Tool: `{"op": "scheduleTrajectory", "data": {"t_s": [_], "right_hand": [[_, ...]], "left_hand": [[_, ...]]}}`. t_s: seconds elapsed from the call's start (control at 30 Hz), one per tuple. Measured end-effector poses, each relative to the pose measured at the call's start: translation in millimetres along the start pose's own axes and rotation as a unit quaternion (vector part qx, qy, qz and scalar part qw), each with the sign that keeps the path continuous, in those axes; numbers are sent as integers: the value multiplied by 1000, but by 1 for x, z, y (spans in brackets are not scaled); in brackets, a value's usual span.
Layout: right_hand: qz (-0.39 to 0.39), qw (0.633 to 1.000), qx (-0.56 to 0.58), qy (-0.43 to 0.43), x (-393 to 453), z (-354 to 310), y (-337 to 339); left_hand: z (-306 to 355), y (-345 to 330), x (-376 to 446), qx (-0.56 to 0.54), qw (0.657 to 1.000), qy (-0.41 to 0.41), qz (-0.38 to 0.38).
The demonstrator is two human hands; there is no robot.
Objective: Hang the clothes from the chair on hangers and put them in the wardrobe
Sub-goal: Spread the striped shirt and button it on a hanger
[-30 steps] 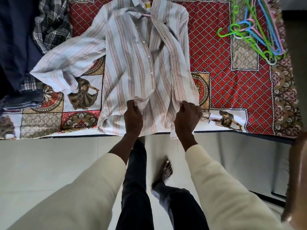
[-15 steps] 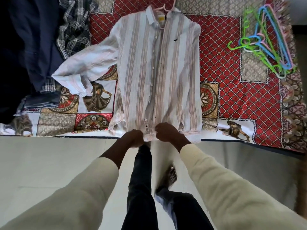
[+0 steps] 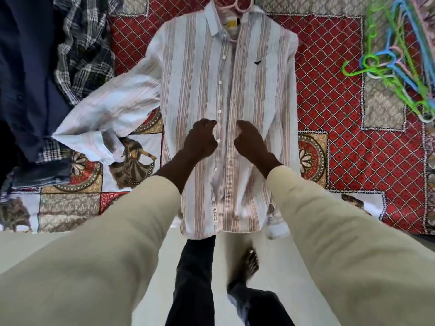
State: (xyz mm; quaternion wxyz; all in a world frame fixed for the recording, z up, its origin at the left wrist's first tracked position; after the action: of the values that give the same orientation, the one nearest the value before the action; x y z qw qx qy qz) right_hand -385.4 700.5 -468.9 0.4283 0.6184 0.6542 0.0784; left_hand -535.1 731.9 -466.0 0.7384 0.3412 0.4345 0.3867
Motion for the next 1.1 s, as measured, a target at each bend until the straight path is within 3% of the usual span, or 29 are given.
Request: {"op": "scheduleTrajectory", "data": {"t_s": [0.17, 0.23, 0.37, 0.5, 0.57, 0.67, 0.7, 0.77, 0.83, 0.93, 1.0, 1.1], "right_hand": [[46, 993, -112, 8, 53, -12, -8], [62, 989, -130, -20, 72, -18, -2], [129, 991, -23, -23, 132, -43, 31], [89, 995, 6, -34, 184, -51, 52], [114, 993, -9, -28, 203, -51, 60], [212, 976, 41, -36, 227, -57, 80], [245, 966, 68, -42, 234, -60, 86], [290, 949, 113, -42, 252, -66, 94], [320, 936, 137, -39, 272, -71, 98], [325, 934, 137, -53, 298, -77, 101], [321, 933, 152, -53, 311, -77, 105], [333, 923, 186, -41, 317, -78, 108]], "left_hand": [[-21, 1, 68, 87, 993, -31, -75], [-23, 15, 92, 42, 998, -44, -34], [-21, 63, 167, -64, 995, -46, 60], [-15, 93, 233, -141, 982, -15, 121], [-8, 102, 253, -107, 979, -43, 166], [5, 119, 282, 59, 951, -154, 260], [10, 123, 292, 119, 940, -198, 252], [17, 125, 311, 209, 933, -244, 160], [22, 128, 326, 286, 930, -220, 65], [25, 133, 342, 347, 918, -194, 15], [28, 137, 350, 288, 934, -210, 10], [25, 144, 356, 89, 981, -144, -94]]}}
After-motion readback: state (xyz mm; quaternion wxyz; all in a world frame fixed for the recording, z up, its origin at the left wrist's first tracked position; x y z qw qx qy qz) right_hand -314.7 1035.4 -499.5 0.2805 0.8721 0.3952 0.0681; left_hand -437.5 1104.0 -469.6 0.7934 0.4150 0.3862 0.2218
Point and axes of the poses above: each hand's wrist, its own x-axis towards the middle knuckle, its own y-axis out of the back of the hand, z = x × y, the point moved 5 cm from there along x, towards the middle knuckle, and after that the axes turned 7 degrees about x, right-handed, at the moved point
